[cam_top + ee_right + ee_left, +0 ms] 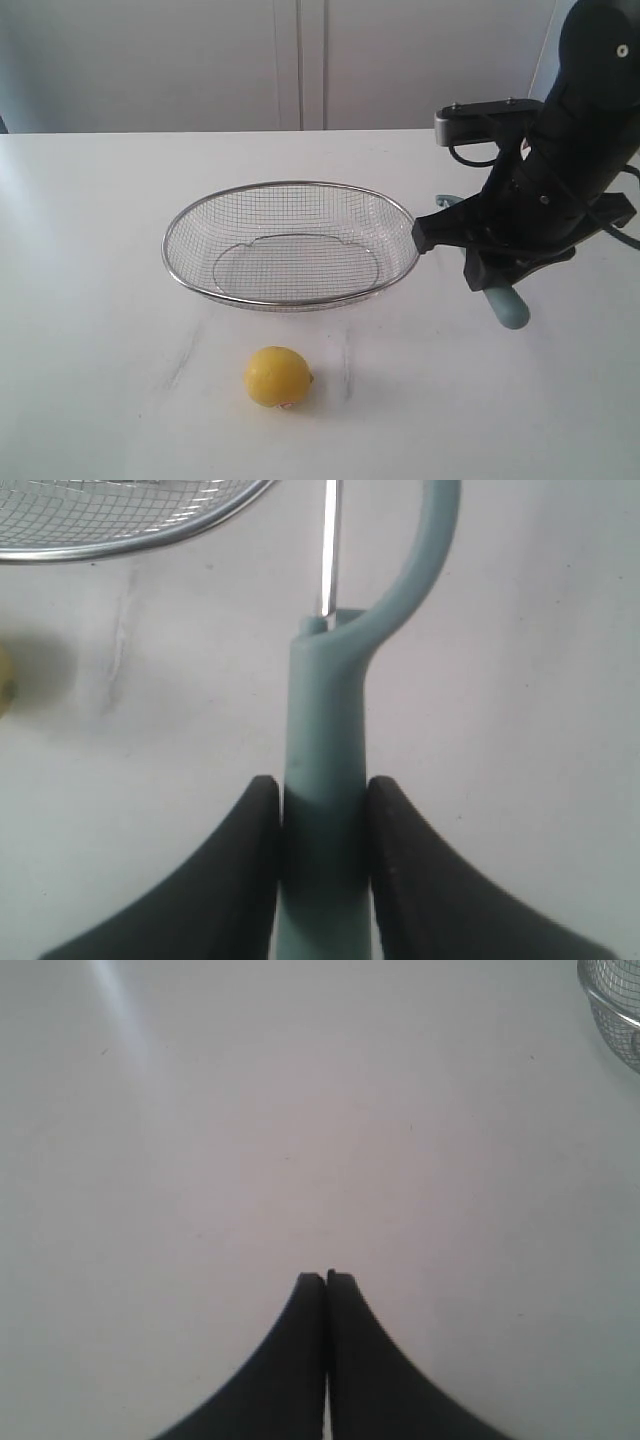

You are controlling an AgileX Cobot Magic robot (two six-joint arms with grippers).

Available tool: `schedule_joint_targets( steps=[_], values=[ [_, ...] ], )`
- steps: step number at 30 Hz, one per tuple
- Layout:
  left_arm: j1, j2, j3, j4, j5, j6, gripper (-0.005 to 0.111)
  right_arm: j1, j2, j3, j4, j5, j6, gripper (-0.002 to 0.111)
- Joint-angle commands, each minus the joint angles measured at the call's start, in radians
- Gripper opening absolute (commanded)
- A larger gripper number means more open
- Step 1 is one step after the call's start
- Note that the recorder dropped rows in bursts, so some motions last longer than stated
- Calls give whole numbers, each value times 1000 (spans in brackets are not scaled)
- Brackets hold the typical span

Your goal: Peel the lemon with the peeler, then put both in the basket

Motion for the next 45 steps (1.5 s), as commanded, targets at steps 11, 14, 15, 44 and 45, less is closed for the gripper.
schedule_joint_targets(
  steps=[11, 14, 15, 44, 45],
  values=[
    [1, -5, 5, -34, -111, 0, 0, -7, -9, 6, 11, -22, 34, 0],
    [1, -5, 5, -56, -154, 0, 0, -7, -9, 6, 11, -29, 34, 0],
    [1, -5, 5, -74, -172, 0, 0, -7, -9, 6, 11, -29, 34, 0],
    [1, -5, 5, -167, -336, 0, 0, -7, -9, 6, 8, -15, 34, 0],
    [1, -5, 5, -167, -355, 0, 0, -7, -9, 6, 8, -13, 34, 0]
  ],
)
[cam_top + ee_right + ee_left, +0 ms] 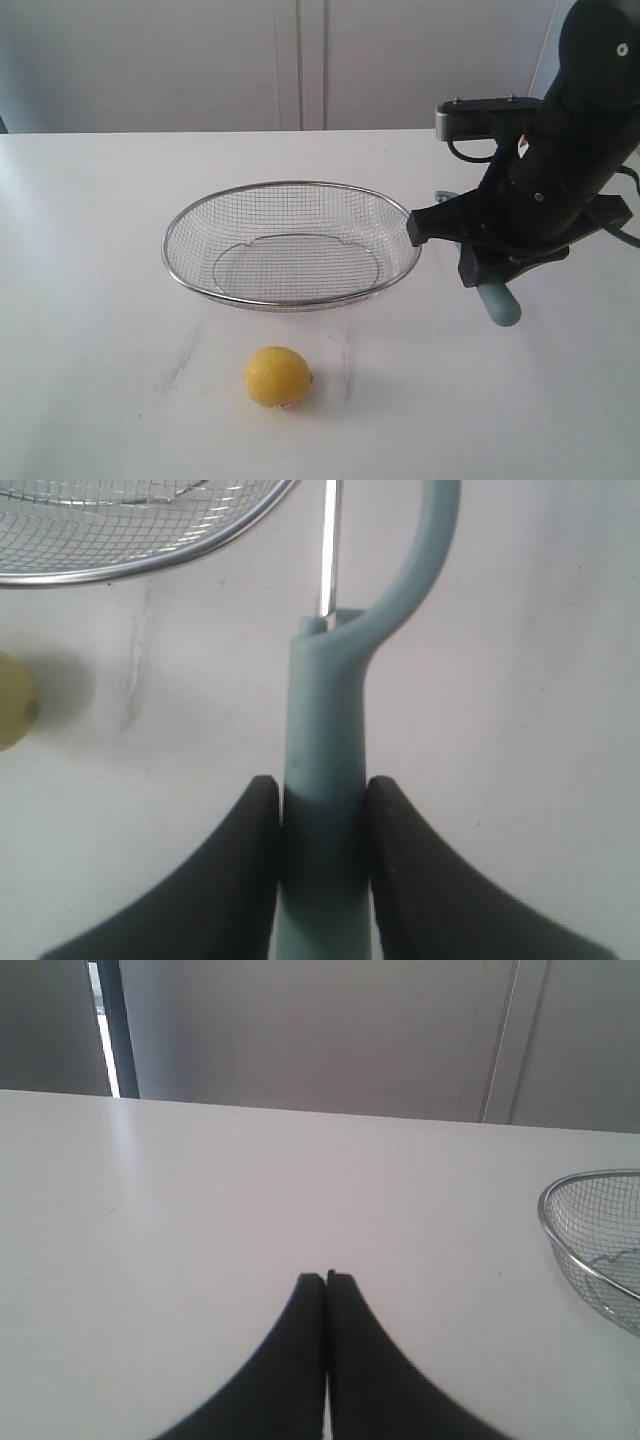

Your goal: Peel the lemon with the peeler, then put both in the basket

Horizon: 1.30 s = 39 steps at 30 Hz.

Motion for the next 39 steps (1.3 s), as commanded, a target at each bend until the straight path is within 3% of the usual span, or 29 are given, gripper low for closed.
schedule_joint_targets(
  steps=[1, 4, 7, 15, 27, 39],
  values=[
    [1, -5, 5, -11, -76, 0, 0, -7, -9, 6, -3, 9, 0, 0],
    [1, -5, 5, -6, -139, 0, 0, -7, -9, 6, -3, 9, 0, 0],
    [1, -5, 5, 2, -100, 0, 0, -7, -9, 6, -3, -2, 0, 0],
    [1, -5, -164, 92, 241, 7, 0, -7, -9, 6, -3, -5, -9, 0],
    [1, -4, -356, 109, 600, 91, 0, -7, -9, 6, -12, -9, -9, 0],
    [1, 171, -435, 34, 680, 110, 0, -7, -9, 6, -12, -14, -9, 0]
  ],
)
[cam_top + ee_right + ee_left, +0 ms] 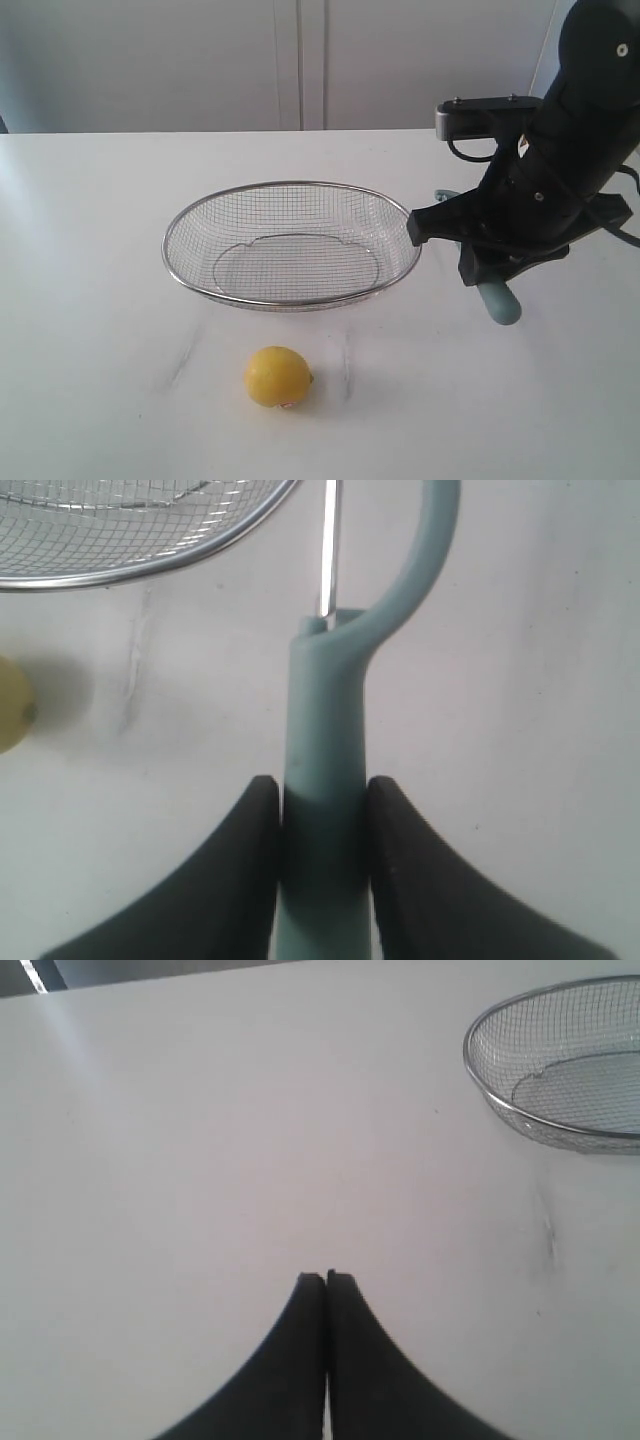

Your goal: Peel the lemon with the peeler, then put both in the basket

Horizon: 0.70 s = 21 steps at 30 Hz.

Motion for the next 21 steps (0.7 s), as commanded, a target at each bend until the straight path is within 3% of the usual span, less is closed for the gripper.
schedule_joint_targets(
  steps=[1, 10, 15, 21],
  values=[
    [1, 78, -29, -21, 19, 3, 0, -7, -9, 6, -10, -12, -9, 0],
    [1, 274, -152, -43, 129, 55, 0, -7, -9, 6, -10, -17, -9, 0],
    [1, 460, -217, -282, 151, 327, 0, -7, -9, 6, -10, -19, -9, 0],
    [1, 636, -308, -407, 228, 441, 0, -7, -9, 6, -10, -27, -9, 0]
  ],
)
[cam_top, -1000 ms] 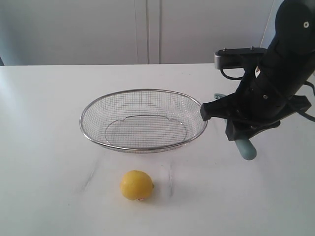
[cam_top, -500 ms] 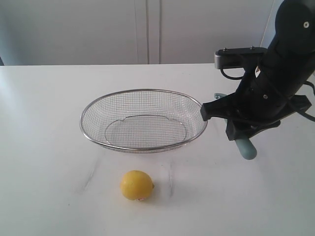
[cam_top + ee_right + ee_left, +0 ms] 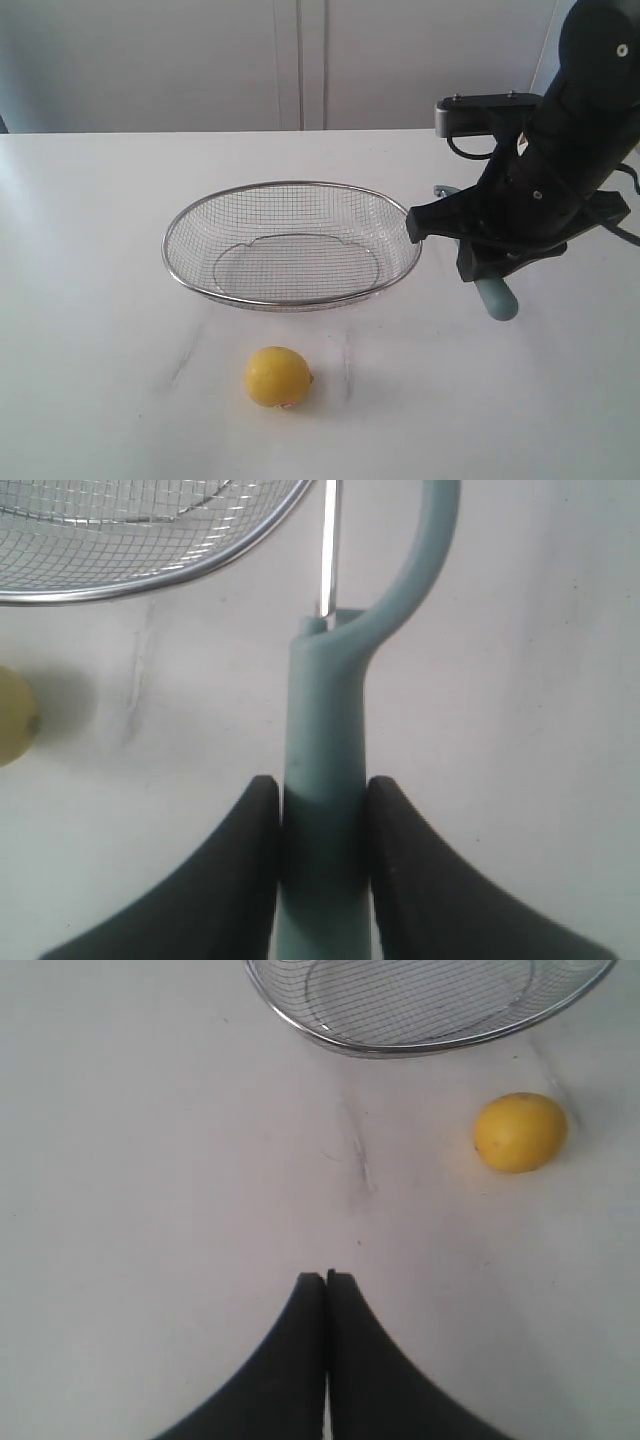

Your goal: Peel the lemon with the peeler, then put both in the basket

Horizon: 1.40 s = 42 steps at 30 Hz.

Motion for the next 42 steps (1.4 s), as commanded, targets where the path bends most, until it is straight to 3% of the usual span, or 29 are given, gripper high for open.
schedule_joint_targets(
  steps=[1, 8, 11, 17, 30, 42],
  values=[
    [0, 98, -51, -94, 46, 93, 0, -7, -9, 6, 3, -11, -9, 0],
    [-4, 241, -66, -203, 37, 180, 0, -7, -9, 6, 7, -13, 0, 0],
    [-42, 276, -66, -206, 15, 203, 0, -7, -9, 6, 8, -16, 0, 0],
    [-192, 392, -73, -200, -73, 228, 0, -7, -9, 6, 68, -52, 0, 0],
    [-404, 631, -246, -176, -103, 348, 0, -7, -9, 6, 92, -56, 0, 0],
    [-595, 792, -330, -106, -235, 441, 0, -7, -9, 6, 94, -56, 0, 0]
  ],
)
